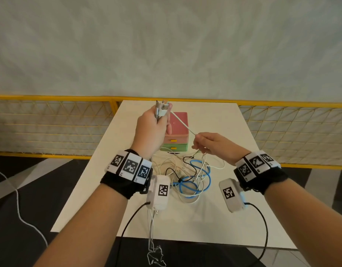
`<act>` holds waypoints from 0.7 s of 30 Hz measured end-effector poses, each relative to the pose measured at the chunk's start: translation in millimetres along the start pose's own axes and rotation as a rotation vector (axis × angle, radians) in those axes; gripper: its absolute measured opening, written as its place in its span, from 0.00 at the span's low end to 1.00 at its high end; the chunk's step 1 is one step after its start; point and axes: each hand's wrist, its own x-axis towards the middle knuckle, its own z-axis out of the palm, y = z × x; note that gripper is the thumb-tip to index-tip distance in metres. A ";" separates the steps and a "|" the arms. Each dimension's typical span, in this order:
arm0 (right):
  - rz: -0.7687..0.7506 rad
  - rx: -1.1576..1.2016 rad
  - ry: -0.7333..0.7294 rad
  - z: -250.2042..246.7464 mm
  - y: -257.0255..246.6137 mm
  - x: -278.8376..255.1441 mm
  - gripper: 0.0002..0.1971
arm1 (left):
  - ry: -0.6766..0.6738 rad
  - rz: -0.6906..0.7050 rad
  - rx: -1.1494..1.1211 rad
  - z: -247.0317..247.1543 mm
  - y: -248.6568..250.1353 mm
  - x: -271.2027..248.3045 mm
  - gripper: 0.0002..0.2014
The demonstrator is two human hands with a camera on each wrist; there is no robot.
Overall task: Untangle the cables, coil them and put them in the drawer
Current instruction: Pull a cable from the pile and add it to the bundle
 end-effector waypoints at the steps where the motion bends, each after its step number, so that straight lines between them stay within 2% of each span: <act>1: 0.048 0.021 -0.008 -0.5 -4.5 0.7 0.18 | 0.021 -0.004 -0.030 0.2 -0.9 -1.1 0.19; 3: 0.163 0.015 -0.041 -2.0 -9.6 2.3 0.21 | 0.067 -0.003 -0.109 -1.1 -1.2 -0.2 0.18; 7: 0.358 -0.154 -0.145 0.3 1.9 6.3 0.27 | 0.201 -0.014 -0.287 -14.7 8.4 8.9 0.16; 9: 0.367 -0.046 -0.091 2.6 12.3 7.1 0.24 | 0.145 -0.053 -0.241 -24.4 8.2 16.4 0.14; 11: 0.292 0.026 -0.002 2.3 16.9 7.7 0.20 | -0.029 -0.102 -0.021 -29.6 0.3 22.5 0.14; 13: 0.166 -0.074 0.080 -1.7 13.5 8.4 0.17 | -0.157 -0.140 0.181 -28.7 -6.3 21.5 0.15; 15: 0.040 -0.269 0.143 -4.2 4.7 9.8 0.13 | -0.176 -0.122 0.229 -20.1 -8.8 13.8 0.29; 17: -0.085 -0.403 0.181 -3.7 -7.2 10.0 0.10 | -0.155 -0.050 0.190 -7.0 -9.1 6.5 0.36; 19: -0.257 -0.461 0.231 -1.7 -21.8 10.5 0.08 | -0.235 0.003 0.134 6.7 -7.8 3.8 0.32; 21: -0.403 -0.489 0.283 -4.2 -30.8 15.9 0.06 | -0.383 -0.025 0.156 16.5 -5.9 3.3 0.16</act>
